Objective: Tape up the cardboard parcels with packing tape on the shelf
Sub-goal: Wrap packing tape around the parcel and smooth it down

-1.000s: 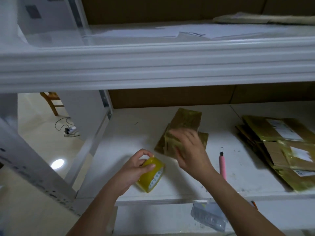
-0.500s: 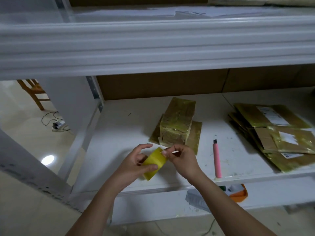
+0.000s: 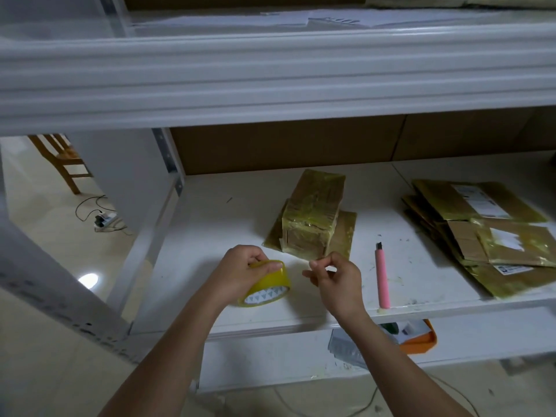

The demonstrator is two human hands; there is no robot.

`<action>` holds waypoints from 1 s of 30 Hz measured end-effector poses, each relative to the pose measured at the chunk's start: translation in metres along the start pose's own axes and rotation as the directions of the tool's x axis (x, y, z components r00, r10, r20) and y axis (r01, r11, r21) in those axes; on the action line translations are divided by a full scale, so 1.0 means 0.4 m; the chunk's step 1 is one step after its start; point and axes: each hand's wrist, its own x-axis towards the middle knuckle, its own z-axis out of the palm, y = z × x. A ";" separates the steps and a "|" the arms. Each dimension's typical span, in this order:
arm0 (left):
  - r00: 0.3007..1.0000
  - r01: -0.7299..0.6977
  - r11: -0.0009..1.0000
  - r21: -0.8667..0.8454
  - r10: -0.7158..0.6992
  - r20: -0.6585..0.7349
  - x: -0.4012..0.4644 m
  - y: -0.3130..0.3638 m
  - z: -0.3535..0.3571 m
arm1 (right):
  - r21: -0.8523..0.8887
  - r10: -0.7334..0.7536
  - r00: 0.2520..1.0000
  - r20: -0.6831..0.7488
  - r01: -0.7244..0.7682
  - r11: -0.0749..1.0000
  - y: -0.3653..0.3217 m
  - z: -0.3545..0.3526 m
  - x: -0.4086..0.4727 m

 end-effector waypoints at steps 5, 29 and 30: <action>1.000 0.012 0.986 -0.166 -0.013 -0.007 -0.015 -0.020 0.001 | 0.128 0.103 0.993 0.056 -0.109 0.986 0.003 -0.026 0.002; 0.991 -0.012 0.999 0.046 0.005 0.137 0.068 0.125 -0.084 | -0.044 -0.279 0.953 -0.119 0.276 0.960 -0.090 -0.109 0.072; 0.986 0.017 0.999 0.044 -0.024 0.168 0.075 0.136 -0.076 | -0.043 -0.250 0.961 -0.119 0.246 0.968 -0.079 -0.110 0.079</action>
